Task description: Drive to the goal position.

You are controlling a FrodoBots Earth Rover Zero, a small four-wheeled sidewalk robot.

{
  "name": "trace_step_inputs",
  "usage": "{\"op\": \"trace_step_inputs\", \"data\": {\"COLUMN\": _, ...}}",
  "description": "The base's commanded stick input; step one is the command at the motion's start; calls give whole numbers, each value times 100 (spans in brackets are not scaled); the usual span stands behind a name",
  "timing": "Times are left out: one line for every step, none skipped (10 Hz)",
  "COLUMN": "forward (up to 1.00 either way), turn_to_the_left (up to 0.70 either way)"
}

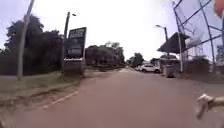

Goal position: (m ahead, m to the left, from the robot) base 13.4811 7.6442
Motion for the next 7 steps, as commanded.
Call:
{"op": "trace_step_inputs", "data": {"forward": 70, "turn_to_the_left": 0}}
{"op": "trace_step_inputs", "data": {"forward": 70, "turn_to_the_left": 0}}
{"op": "trace_step_inputs", "data": {"forward": 70, "turn_to_the_left": 0}}
{"op": "trace_step_inputs", "data": {"forward": 70, "turn_to_the_left": 0}}
{"op": "trace_step_inputs", "data": {"forward": 70, "turn_to_the_left": 0}}
{"op": "trace_step_inputs", "data": {"forward": 70, "turn_to_the_left": 0}}
{"op": "trace_step_inputs", "data": {"forward": 70, "turn_to_the_left": 0}}
